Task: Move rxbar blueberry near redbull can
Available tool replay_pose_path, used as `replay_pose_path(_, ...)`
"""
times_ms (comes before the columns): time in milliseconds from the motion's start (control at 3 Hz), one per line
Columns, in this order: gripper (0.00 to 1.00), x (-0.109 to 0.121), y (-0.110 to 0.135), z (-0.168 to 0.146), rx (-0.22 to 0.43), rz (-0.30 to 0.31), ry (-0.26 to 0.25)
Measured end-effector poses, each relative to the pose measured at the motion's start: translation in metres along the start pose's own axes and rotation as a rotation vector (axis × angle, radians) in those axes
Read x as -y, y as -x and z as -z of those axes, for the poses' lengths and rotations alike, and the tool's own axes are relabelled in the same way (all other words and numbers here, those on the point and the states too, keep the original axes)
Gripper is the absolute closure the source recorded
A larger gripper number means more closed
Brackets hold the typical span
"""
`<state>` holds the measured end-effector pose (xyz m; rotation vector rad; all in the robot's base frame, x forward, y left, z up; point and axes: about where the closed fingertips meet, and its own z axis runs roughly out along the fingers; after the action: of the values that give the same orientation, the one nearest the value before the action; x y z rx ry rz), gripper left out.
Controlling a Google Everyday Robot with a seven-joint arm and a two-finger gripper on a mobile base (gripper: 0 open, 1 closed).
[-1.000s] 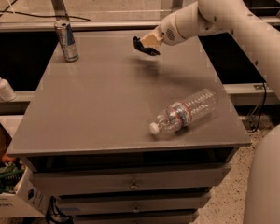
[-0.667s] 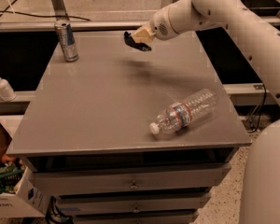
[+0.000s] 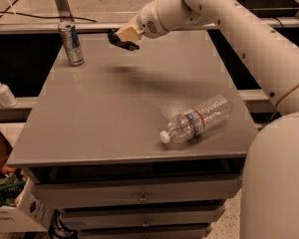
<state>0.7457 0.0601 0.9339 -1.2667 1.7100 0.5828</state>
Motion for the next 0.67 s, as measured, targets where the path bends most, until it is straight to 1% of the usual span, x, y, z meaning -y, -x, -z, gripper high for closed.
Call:
replay_pose_path(333,1.0,0.0,0.0,0.0,0.0,0.0,0.0)
replay_pose_path(667,1.0,-0.005,0.004,-0.013,0.016,0.026,0.021)
